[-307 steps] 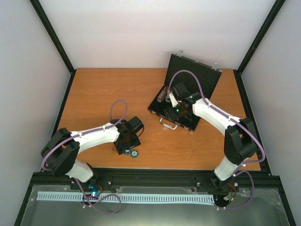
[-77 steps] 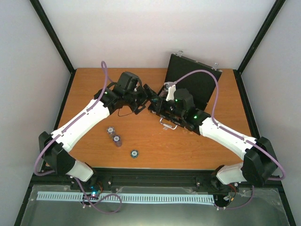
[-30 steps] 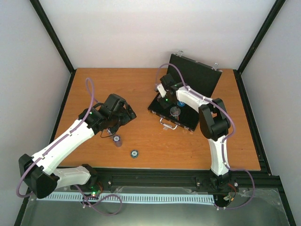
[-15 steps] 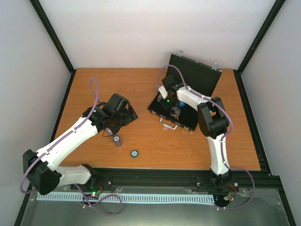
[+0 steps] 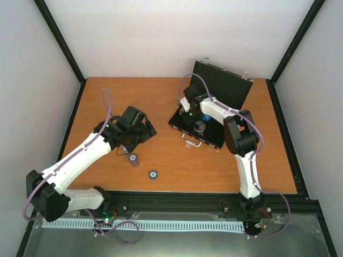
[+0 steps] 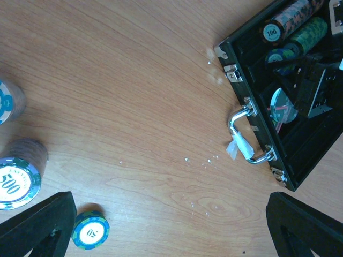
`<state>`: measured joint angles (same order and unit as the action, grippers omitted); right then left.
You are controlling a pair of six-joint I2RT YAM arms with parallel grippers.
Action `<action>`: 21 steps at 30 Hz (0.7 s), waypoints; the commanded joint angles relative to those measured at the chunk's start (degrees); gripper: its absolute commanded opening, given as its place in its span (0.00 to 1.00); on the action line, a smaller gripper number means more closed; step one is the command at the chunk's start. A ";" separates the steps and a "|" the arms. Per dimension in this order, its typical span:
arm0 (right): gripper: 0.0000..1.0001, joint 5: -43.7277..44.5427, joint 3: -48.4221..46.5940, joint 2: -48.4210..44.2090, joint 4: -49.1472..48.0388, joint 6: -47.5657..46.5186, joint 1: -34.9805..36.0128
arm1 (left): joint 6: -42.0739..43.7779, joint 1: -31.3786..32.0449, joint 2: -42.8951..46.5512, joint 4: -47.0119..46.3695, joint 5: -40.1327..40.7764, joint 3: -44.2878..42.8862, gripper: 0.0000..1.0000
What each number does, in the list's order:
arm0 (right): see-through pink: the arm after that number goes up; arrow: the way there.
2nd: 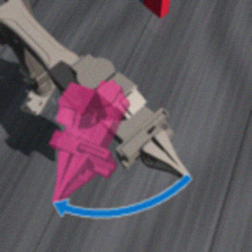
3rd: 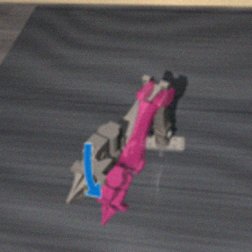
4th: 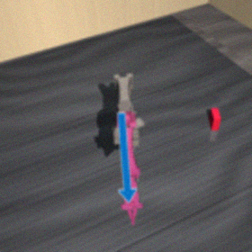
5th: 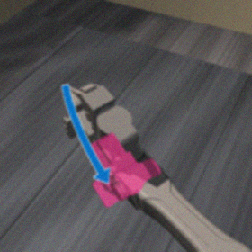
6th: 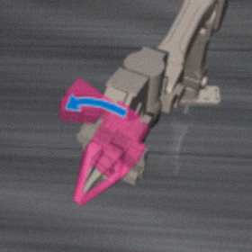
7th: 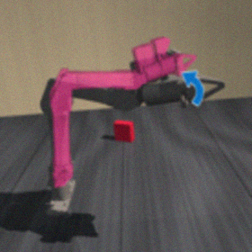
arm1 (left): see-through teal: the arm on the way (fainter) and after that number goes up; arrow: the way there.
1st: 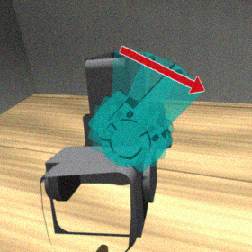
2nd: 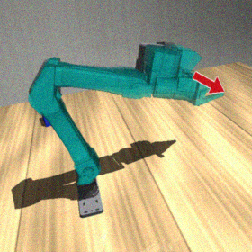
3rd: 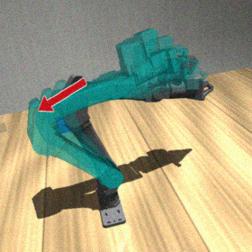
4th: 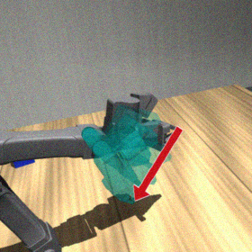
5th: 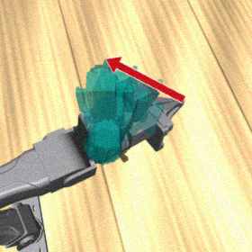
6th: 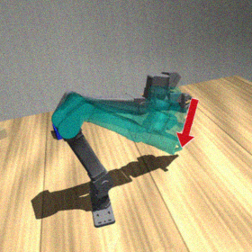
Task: Pack up texas hold em set
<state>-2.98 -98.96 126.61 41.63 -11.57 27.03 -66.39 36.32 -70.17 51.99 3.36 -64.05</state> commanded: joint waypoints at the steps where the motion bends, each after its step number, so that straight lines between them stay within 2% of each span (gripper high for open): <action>1: 0.10 4.16 -0.47 1.82 -0.57 0.40 -0.57 | 0.22 -0.54 0.38 0.62 -0.61 0.53 1.00; 13: 0.31 5.93 0.11 0.29 -1.53 1.59 -0.66 | -0.10 -0.54 1.11 0.92 -0.36 0.92 1.00; 21: 0.34 6.00 2.14 -2.66 -3.42 2.12 -0.66 | -0.62 -0.59 1.68 0.75 -0.52 1.71 1.00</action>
<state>1.30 -98.52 126.54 39.03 -10.04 26.96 -66.43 36.32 -69.95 52.36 3.11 -62.57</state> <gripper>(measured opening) 0.331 0.998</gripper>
